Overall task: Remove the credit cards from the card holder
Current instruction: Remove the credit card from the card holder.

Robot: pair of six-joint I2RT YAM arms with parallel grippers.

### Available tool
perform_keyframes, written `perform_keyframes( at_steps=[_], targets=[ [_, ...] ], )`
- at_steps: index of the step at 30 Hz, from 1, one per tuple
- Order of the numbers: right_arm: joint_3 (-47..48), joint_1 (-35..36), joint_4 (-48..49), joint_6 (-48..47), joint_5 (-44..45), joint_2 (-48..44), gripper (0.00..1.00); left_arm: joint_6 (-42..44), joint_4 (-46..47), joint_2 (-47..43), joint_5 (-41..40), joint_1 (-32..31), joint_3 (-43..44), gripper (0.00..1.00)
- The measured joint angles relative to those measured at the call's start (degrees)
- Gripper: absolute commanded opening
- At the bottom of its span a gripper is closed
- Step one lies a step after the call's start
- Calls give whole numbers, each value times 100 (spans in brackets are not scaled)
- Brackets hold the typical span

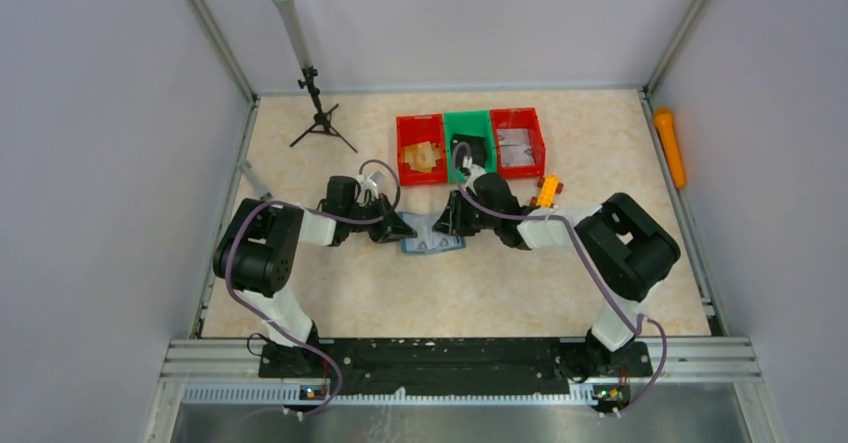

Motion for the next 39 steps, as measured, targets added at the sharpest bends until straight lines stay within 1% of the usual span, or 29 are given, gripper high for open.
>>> perform_keyframes(
  at_steps=[6, 10, 15, 20, 27, 35, 39],
  targets=[
    [-42, 0, 505, 72, -459, 0, 31, -107, 188, -79, 85, 0, -92, 0],
    [-42, 0, 706, 155, -726, 0, 31, -284, 568, -142, 227, 0, -247, 0],
    [-42, 0, 791, 221, -850, 92, 32, -496, 1001, -415, 367, 0, -490, 0],
    [-83, -96, 1058, 444, -1032, 149, 38, -562, 1215, -695, 387, 7, -605, 0],
    [-269, -243, 1659, 833, -1443, 278, 42, -905, 1786, -737, 487, 44, -785, 0],
    [-479, -247, 2306, 1060, -1716, 278, 41, -1244, 2328, -675, 669, 81, -852, 0],
    [-730, -293, 2903, 1320, -1871, 278, 37, -1340, 2485, -675, 758, 83, -874, 0]
  ],
)
